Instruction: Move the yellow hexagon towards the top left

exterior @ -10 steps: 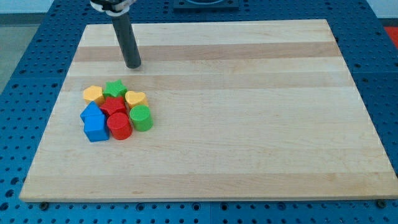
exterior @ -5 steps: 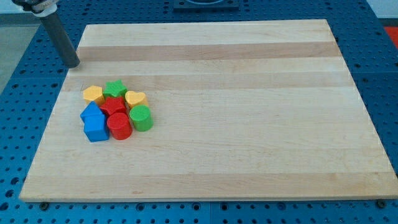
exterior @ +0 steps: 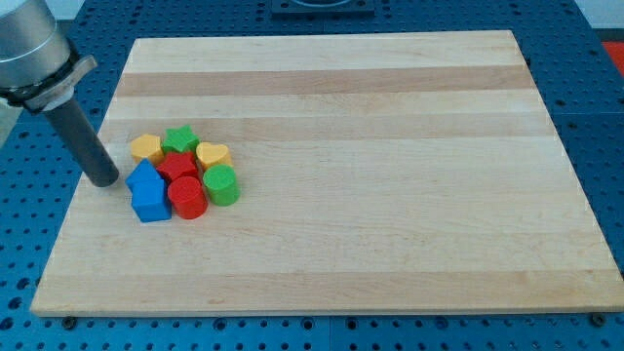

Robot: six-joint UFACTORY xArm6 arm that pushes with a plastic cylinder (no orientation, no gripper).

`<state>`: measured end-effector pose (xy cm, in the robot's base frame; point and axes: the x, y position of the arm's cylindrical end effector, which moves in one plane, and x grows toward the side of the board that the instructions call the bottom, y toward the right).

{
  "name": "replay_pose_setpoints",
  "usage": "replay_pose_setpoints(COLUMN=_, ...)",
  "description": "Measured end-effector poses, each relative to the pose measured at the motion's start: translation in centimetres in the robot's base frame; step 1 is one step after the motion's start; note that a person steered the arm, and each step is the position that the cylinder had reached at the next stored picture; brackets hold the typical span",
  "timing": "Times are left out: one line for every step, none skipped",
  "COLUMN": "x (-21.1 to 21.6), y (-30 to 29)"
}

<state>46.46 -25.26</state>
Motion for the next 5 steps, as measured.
replay_pose_setpoints(x=-1.2, y=3.9)
replay_pose_setpoints(x=-10.5, y=2.3)
replay_pose_setpoints(x=-15.0, y=2.0)
replay_pose_setpoints(x=-15.1, y=2.0)
replay_pose_setpoints(x=-14.7, y=2.0)
